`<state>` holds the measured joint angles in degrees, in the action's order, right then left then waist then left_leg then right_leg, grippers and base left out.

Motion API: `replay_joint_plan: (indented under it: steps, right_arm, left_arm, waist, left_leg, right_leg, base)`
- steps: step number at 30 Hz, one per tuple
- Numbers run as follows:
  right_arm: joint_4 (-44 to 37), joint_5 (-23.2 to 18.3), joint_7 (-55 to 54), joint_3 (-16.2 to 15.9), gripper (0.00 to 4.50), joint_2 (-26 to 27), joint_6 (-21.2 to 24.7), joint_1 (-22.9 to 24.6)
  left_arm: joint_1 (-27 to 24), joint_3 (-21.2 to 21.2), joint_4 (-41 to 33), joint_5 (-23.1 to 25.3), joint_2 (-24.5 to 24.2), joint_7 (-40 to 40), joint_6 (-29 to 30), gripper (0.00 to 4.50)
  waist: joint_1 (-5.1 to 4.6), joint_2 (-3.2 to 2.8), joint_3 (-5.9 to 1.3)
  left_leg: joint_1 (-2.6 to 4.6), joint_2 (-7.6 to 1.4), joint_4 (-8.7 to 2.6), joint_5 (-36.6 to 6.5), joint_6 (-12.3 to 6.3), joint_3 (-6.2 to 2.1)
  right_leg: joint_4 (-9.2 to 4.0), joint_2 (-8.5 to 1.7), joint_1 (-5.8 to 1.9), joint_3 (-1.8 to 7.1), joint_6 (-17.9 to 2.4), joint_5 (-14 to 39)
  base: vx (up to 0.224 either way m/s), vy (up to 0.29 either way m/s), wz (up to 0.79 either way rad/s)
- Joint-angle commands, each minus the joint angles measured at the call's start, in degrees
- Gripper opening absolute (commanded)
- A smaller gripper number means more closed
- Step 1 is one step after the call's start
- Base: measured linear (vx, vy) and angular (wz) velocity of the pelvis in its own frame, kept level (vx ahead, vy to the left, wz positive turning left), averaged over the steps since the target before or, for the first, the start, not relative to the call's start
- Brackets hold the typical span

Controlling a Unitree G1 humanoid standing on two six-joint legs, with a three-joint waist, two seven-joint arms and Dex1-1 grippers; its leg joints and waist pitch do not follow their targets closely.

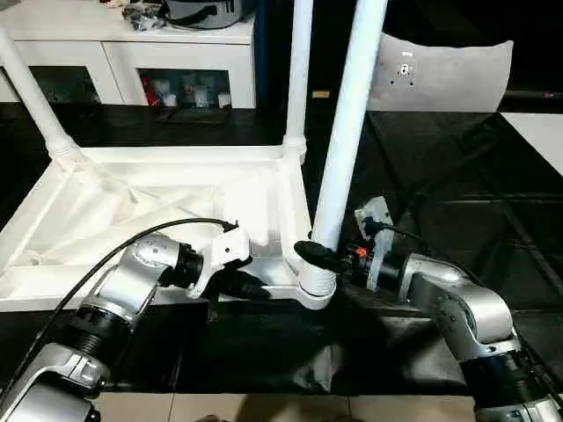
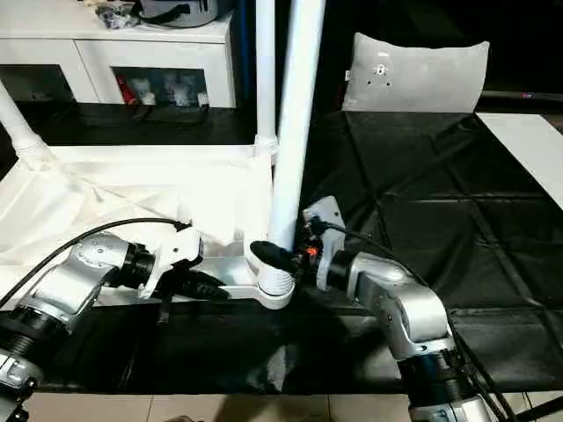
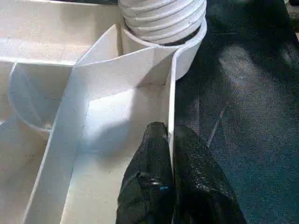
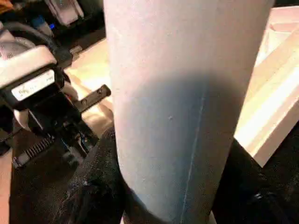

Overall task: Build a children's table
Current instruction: Insert table leg to table base

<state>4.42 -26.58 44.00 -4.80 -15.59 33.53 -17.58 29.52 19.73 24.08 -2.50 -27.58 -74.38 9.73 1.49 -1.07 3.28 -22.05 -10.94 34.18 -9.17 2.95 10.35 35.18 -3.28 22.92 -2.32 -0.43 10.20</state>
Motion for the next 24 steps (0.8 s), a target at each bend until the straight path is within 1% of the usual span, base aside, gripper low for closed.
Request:
replay_joint_plan:
  steps: [1,3,4,5,6,7,8,9,10,11,12,13,14,15,16,17,18,19,20,21,22,24]
  right_arm:
    - [2.6,0.4,-0.9,0.8,1.9,0.7,-1.5,3.1]
    - [2.9,0.8,-1.7,1.7,1.9,1.8,-3.6,4.9]
    - [2.9,0.9,-2.1,2.0,1.9,2.2,-4.4,5.4]
    - [2.7,0.7,-2.3,2.2,1.9,2.5,-4.7,5.9]
    - [2.5,0.4,-2.7,2.6,1.9,2.9,-5.3,6.6]
    - [2.0,0.1,-3.2,3.3,1.9,3.6,-6.4,8.1]
    - [1.7,-0.1,-3.3,3.5,1.9,3.9,-6.8,8.7]
    - [1.2,0.2,-3.5,3.5,1.9,4.0,-7.9,9.8]
    - [0.8,0.5,-3.6,3.4,1.9,4.2,-8.6,10.5]
    - [0.1,0.8,-3.6,3.3,1.9,4.4,-9.7,11.8]
    - [-0.1,1.3,-3.7,2.9,1.9,4.3,-10.3,12.2]
    - [-0.6,2.8,-3.9,2.0,1.9,4.0,-11.8,13.0]
    - [-0.8,4.4,-4.1,1.0,1.9,3.5,-12.8,13.3]
    - [-0.8,4.4,-4.1,1.0,1.9,3.5,-12.8,13.3]
    - [0.4,10.6,-4.7,-3.3,1.9,0.7,-16.0,13.6]
    - [0.4,10.6,-4.7,-3.3,1.9,0.7,-16.0,13.6]
    - [0.9,12.1,-4.7,-4.3,1.9,-0.1,-16.6,13.6]
    - [1.5,13.3,-4.8,-5.2,1.9,-0.7,-17.0,13.4]
    - [1.8,13.8,-4.6,-5.6,1.9,-0.9,-17.2,13.1]
    - [2.1,14.4,-4.3,-6.1,1.9,-1.3,-17.2,12.7]
    - [2.2,14.8,-4.1,-6.5,1.9,-1.6,-17.4,12.5]
    - [2.2,14.8,-4.1,-6.5,1.9,-1.6,-17.4,12.5]
  left_arm:
    - [2.2,-2.5,-0.1,-1.9,0.4,0.8,-0.8,0.0]
    - [2.5,-2.7,0.5,-1.7,0.5,1.2,-1.0,0.0]
    - [2.7,-2.7,0.7,-1.7,0.5,1.2,-1.1,0.0]
    - [2.7,-2.9,0.9,-1.8,0.5,1.3,-1.1,0.0]
    - [2.9,-3.1,1.1,-1.9,0.7,1.5,-1.1,0.0]
    - [3.1,-3.3,1.5,-1.9,0.8,1.7,-1.1,0.0]
    - [3.2,-3.4,1.7,-2.0,0.9,1.8,-1.2,0.0]
    - [3.3,-3.5,1.9,-2.0,0.9,1.9,-1.2,0.0]
    - [3.4,-3.6,2.0,-2.0,1.0,2.0,-1.2,0.0]
    - [3.5,-3.6,2.3,-2.1,1.0,2.0,-1.3,0.0]
    - [3.6,-3.6,2.4,-2.1,1.0,2.0,-1.4,0.0]
    - [3.8,-3.6,2.8,-2.0,1.1,2.1,-1.6,0.0]
    - [3.8,-3.6,3.0,-2.0,1.1,2.1,-1.7,0.0]
    - [3.8,-3.6,3.0,-2.0,1.1,2.1,-1.7,0.0]
    - [3.9,-3.6,3.3,-1.9,1.1,2.1,-2.0,0.0]
    - [3.9,-3.6,3.3,-1.9,1.1,2.1,-2.0,0.0]
    - [3.9,-3.6,3.3,-1.9,1.1,2.1,-2.0,0.0]
    - [3.9,-3.6,3.2,-1.9,1.1,2.1,-2.0,0.0]
    - [3.8,-3.6,3.2,-1.8,1.1,2.0,-2.1,0.0]
    - [3.7,-3.4,3.2,-1.7,1.0,1.9,-2.2,0.0]
    - [3.7,-3.4,3.1,-1.6,0.9,1.9,-2.2,0.0]
    - [3.7,-3.4,3.1,-1.6,0.9,1.9,-2.2,0.0]
  waist:
    - [0.25,-0.25,-3.88]
    - [0.39,-0.24,-3.89]
    - [0.3,-0.49,-3.78]
    - [0.29,-0.46,-3.77]
    - [0.23,-0.84,-3.65]
    - [0.29,-1.08,-3.7]
    - [0.23,-0.92,-3.68]
    - [0.3,-0.89,-3.68]
    - [0.27,-1.04,-3.68]
    - [0.32,-0.98,-3.74]
    - [0.35,-1.07,-3.75]
    - [0.33,-1.3,-3.7]
    - [0.35,-1.2,-3.73]
    - [0.37,-1.24,-3.72]
    - [0.31,-1.35,-3.63]
    - [0.24,-1.3,-3.59]
    - [0.06,-1.29,-3.49]
    - [-0.05,-1.23,-3.38]
    - [-0.05,-1.07,-3.38]
    - [-0.02,-1.12,-3.39]
    - [-0.06,-1.0,-3.38]
    - [-0.17,-1.11,-3.45]
  left_leg:
    - [1.36,-1.81,-3.92,-16.9,0.78,-0.82]
    - [1.43,-1.82,-3.97,-17.3,0.81,-0.84]
    - [1.52,-1.79,-4.09,-18.7,1.21,-0.94]
    - [1.55,-1.78,-4.13,-19.2,1.29,-1.02]
    - [1.72,-1.78,-4.22,-20.3,1.49,-1.04]
    - [1.88,-1.82,-4.19,-21.0,1.81,-1.17]
    - [1.79,-1.82,-4.26,-21.1,1.75,-1.12]
    - [1.83,-1.86,-4.28,-21.4,1.79,-1.18]
    - [1.8,-1.86,-4.36,-21.9,1.88,-1.21]
    - [1.73,-1.86,-4.42,-21.5,1.72,-1.25]
    - [1.75,-1.86,-4.39,-21.3,1.54,-1.2]
    - [1.71,-1.83,-4.41,-21.5,1.52,-1.2]
    - [1.65,-1.82,-4.41,-21.3,1.42,-1.2]
    - [1.6,-1.79,-4.38,-21.2,1.44,-1.2]
    - [1.5,-1.72,-4.42,-21.4,1.47,-1.23]
    - [1.6,-1.72,-4.39,-21.5,1.63,-1.22]
    - [1.69,-1.59,-4.36,-22.2,1.58,-1.22]
    - [1.82,-1.6,-4.24,-23.3,1.43,-1.22]
    - [1.84,-1.58,-4.21,-23.6,1.33,-1.27]
    - [1.86,-1.59,-4.21,-23.6,1.28,-1.35]
    - [1.73,-1.62,-4.31,-23.4,1.18,-1.45]
    - [1.63,-1.75,-4.47,-23.3,1.06,-1.5]
  right_leg:
    - [-5.01,-4.15,-2.04,2.3,-10.9,18.0]
    - [-5.08,-4.19,-2.03,2.29,-10.7,18.6]
    - [-5.28,-4.11,-1.87,2.19,-10.5,19.7]
    - [-5.26,-4.14,-1.93,2.16,-10.4,20.4]
    - [-5.5,-4.07,-1.72,2.13,-10.3,21.8]
    - [-5.47,-4.15,-1.66,2.15,-10.2,22.3]
    - [-5.57,-4.1,-1.68,2.17,-10.1,22.2]
    - [-5.55,-4.17,-1.67,2.18,-10.1,22.3]
    - [-5.58,-4.11,-1.69,2.16,-10.0,22.2]
    - [-5.45,-4.08,-1.83,2.15,-10.1,21.4]
    - [-5.43,-4.1,-1.77,2.19,-10.3,21.1]
    - [-5.5,-4.09,-1.76,2.18,-10.3,21.0]
    - [-5.49,-4.1,-1.81,2.18,-10.4,20.8]
    - [-5.44,-4.08,-1.81,2.18,-10.3,20.7]
    - [-5.53,-4.14,-1.89,2.11,-10.1,21.8]
    - [-5.66,-4.13,-1.82,2.08,-9.9,22.5]
    - [-5.76,-4.08,-1.79,2.07,-9.4,24.3]
    - [-6.11,-4.22,-1.56,2.08,-8.9,26.8]
    - [-6.23,-4.27,-1.53,2.04,-8.6,27.9]
    - [-6.29,-4.34,-1.53,2.04,-8.3,28.7]
    - [-6.3,-4.26,-1.6,1.97,-7.8,29.2]
    - [-6.15,-4.12,-1.59,1.99,-8.0,27.5]
  base:
    - [0.0,0.0,0.0]
    - [0.0,0.0,0.0]
    - [0.0,0.0,0.0]
    - [0.0,0.0,0.0]
    - [0.0,0.0,0.0]
    - [0.0,0.0,0.0]
    - [0.0,0.0,0.0]
    - [0.0,0.0,0.0]
    - [0.0,0.0,0.0]
    - [0.0,0.0,0.0]
    - [0.0,0.0,0.0]
    - [0.0,0.0,0.0]
    - [0.0,0.0,0.0]
    - [0.0,0.0,0.0]
    - [0.0,0.0,0.0]
    - [0.0,0.0,0.0]
    - [0.0,0.0,0.0]
    - [0.0,0.0,0.0]
    - [0.0,0.0,0.0]
    - [0.0,0.0,0.0]
    - [0.0,0.0,0.0]
    - [0.0,0.0,0.0]
